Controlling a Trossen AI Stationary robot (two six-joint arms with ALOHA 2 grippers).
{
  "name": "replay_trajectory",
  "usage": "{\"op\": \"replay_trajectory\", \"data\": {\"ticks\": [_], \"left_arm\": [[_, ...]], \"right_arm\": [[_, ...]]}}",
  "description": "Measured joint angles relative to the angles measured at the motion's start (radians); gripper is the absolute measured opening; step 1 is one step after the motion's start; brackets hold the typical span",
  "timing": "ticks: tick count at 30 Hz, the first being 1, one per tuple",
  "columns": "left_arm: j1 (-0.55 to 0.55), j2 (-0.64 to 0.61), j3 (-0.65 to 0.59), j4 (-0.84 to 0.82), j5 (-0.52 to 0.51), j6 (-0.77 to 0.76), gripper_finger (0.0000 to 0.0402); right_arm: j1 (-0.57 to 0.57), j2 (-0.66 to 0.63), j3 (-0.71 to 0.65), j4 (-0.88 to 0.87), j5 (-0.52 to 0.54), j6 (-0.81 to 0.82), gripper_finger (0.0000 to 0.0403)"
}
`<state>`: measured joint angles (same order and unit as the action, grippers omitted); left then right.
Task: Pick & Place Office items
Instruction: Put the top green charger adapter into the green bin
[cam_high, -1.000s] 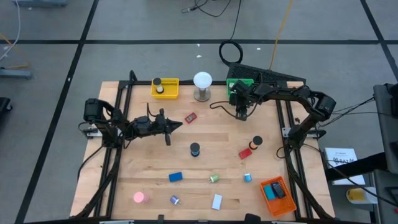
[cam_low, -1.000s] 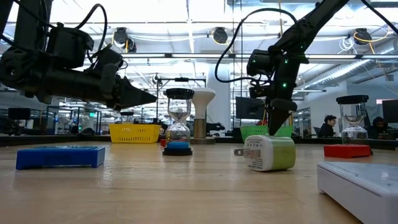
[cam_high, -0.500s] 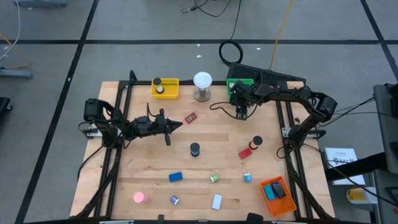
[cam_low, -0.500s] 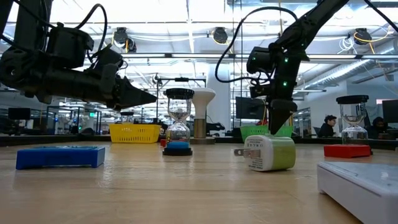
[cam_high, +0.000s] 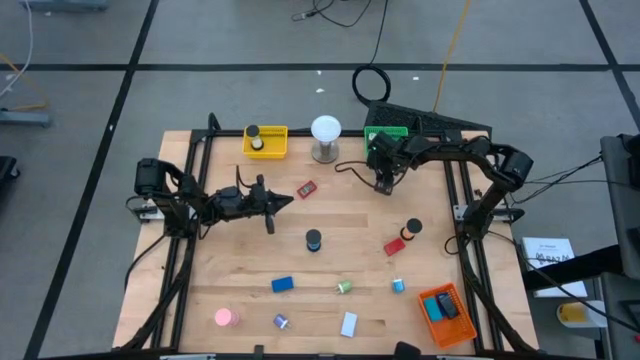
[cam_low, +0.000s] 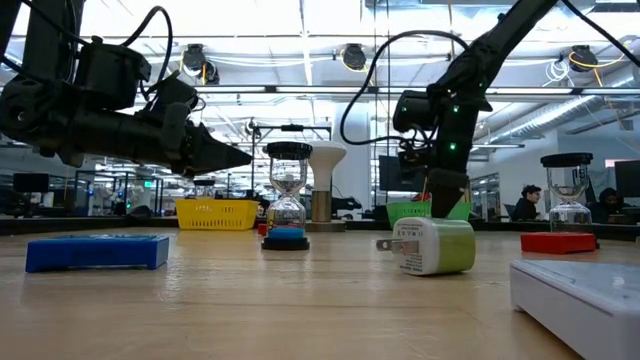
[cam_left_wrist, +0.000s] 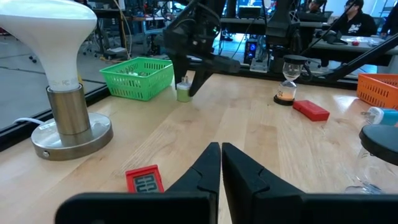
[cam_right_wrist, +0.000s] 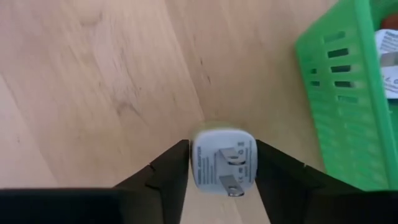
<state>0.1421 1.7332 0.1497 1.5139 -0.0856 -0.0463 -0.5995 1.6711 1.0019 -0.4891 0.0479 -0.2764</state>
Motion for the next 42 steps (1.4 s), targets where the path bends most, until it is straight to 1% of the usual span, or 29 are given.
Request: {"op": "replay_trajectory", "data": {"ticks": [4, 7, 9, 13, 16, 18, 23, 25, 27, 29, 36, 42], "left_arm": [[0.000, 0.000, 0.000, -0.001, 0.000, -0.001, 0.0003], [0.000, 0.000, 0.000, -0.002, 0.001, -0.001, 0.0008], [0.000, 0.000, 0.000, -0.002, 0.000, -0.002, 0.0016], [0.000, 0.000, 0.000, -0.002, 0.000, -0.006, 0.0020], [0.000, 0.000, 0.003, -0.001, 0.000, -0.008, 0.0021], [0.000, 0.000, 0.007, 0.000, 0.000, -0.008, 0.0021], [0.000, 0.000, 0.009, -0.005, 0.003, -0.014, 0.0021], [0.000, 0.000, 0.009, -0.009, 0.004, -0.015, 0.0021], [0.000, 0.000, 0.009, -0.009, 0.005, -0.015, 0.0021], [0.000, 0.000, 0.009, -0.014, 0.005, -0.014, 0.0021], [0.000, 0.000, 0.009, -0.020, 0.005, -0.014, 0.0021], [0.000, 0.000, 0.009, -0.021, 0.005, -0.014, 0.0021]], "right_arm": [[0.000, -0.009, 0.000, -0.005, 0.000, 0.034, 0.0131], [0.005, -0.033, 0.017, -0.046, -0.010, 0.077, 0.0129], [0.006, -0.058, 0.054, -0.094, -0.031, 0.136, 0.0129], [-0.008, -0.096, 0.165, -0.186, -0.019, 0.285, 0.0129], [-0.057, -0.098, 0.252, -0.231, 0.005, 0.362, 0.0131], [-0.096, -0.084, 0.285, -0.240, 0.006, 0.400, 0.0131], [-0.190, -0.029, 0.294, -0.261, 0.000, 0.422, 0.0132], [-0.213, 0.004, 0.297, -0.240, -0.003, 0.428, 0.0133], [-0.231, 0.034, 0.293, -0.247, -0.033, 0.430, 0.0133], [-0.232, 0.060, 0.293, -0.225, -0.051, 0.432, 0.0133], [-0.241, 0.142, 0.294, -0.186, -0.050, 0.448, 0.0134], [-0.239, 0.161, 0.294, -0.188, -0.053, 0.447, 0.0137]]}}
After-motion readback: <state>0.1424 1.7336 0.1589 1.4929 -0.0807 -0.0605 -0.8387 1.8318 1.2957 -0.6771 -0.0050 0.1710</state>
